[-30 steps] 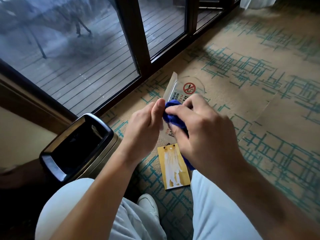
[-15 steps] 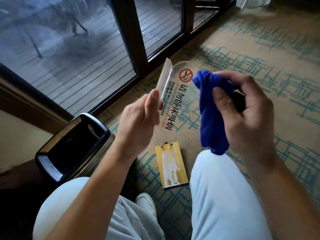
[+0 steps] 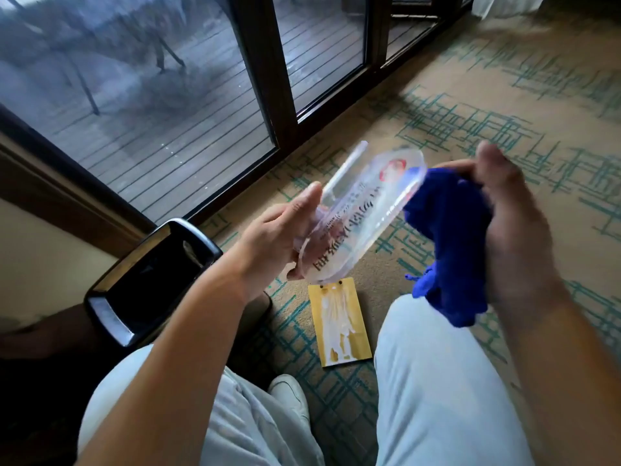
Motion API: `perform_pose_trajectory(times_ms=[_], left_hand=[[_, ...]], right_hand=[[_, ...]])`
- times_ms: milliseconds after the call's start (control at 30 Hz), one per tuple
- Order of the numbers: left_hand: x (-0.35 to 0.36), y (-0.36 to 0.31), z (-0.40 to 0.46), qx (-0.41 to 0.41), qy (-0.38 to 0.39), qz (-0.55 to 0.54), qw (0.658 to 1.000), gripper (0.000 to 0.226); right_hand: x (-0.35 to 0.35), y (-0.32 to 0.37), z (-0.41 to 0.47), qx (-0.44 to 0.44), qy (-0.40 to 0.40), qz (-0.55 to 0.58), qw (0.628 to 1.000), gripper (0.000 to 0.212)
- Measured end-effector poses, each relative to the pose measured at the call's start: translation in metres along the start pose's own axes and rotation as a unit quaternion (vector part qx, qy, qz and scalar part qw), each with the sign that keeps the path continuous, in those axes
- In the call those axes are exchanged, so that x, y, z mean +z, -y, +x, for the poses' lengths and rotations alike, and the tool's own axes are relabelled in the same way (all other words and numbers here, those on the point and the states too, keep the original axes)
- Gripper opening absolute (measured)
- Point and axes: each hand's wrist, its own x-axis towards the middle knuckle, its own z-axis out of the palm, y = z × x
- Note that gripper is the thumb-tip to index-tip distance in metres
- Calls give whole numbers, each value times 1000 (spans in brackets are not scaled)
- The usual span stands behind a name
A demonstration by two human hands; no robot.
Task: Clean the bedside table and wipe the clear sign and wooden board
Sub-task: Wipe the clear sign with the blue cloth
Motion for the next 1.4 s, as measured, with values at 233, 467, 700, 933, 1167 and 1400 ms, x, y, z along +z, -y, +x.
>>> perform_pose_trajectory(times_ms=[233, 467, 700, 933, 1167, 1400], left_hand=[[-15, -8, 0, -85, 147, 186, 968, 57], [-22, -3, 13, -101, -1, -83, 991, 82], [9, 10, 7, 49, -48, -91, 994, 79], [17, 5, 0, 97, -81, -125, 984, 73], [7, 0, -2, 123, -162, -33, 979, 90], [12, -1, 1, 127, -177, 45, 975, 58]], right_hand=[[5, -4, -1, 186, 261, -56, 945, 33], [16, -37, -6, 156, 145, 58, 975, 30], [56, -54, -10, 84, 4, 124, 989, 46], [62, -57, -21, 152, 93, 196, 964, 51], [50, -60, -23, 198, 16, -67, 978, 53], [49, -12, 15, -38, 12, -23, 999, 19]])
